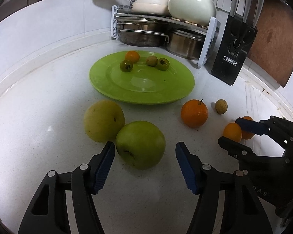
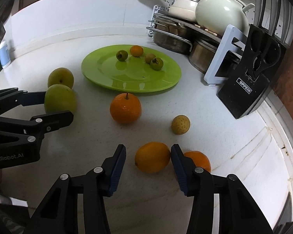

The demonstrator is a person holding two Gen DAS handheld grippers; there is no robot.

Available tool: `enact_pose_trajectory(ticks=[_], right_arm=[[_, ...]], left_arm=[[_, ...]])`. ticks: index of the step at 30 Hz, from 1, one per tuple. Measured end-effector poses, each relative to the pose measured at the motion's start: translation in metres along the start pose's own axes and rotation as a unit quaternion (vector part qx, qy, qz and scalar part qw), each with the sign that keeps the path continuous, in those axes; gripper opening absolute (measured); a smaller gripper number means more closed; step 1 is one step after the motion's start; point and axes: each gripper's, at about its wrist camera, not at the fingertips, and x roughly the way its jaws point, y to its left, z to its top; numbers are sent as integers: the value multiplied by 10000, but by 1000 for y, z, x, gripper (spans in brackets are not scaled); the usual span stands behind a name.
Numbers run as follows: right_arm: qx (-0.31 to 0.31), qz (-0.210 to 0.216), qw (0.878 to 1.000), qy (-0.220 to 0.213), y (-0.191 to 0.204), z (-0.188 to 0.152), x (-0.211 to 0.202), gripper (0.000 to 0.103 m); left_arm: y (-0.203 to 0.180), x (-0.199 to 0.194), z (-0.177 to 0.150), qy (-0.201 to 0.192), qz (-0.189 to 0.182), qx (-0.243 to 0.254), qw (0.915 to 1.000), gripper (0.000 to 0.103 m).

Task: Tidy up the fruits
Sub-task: 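Grasp the green apple with the left tool while the right tool grasps an orange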

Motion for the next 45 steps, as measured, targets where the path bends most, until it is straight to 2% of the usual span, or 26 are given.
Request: enact_pose_trajectory(ticks=[7,8,12,23,45], right_arm=[[-219,-212,9995,-9,4,0,3,40],[-257,-258,9993,-16,5,0,3,37],[-290,-285,9992,-55,5,-1,2,36],[34,-11,9998,-207,2,5,-9,36],[667,168,9952,-691,0,19,-52,36]], left_arm=[[-2,2,0,-10,88,94,9999,50],[-2,2,-1,-20,95,119,9999,50],[-3,2,-2,-55,113,193,9997,50],[-7,-4,-6,-7,63,296,9995,49],[-7,-57,4,-566,7,588,9967,49]])
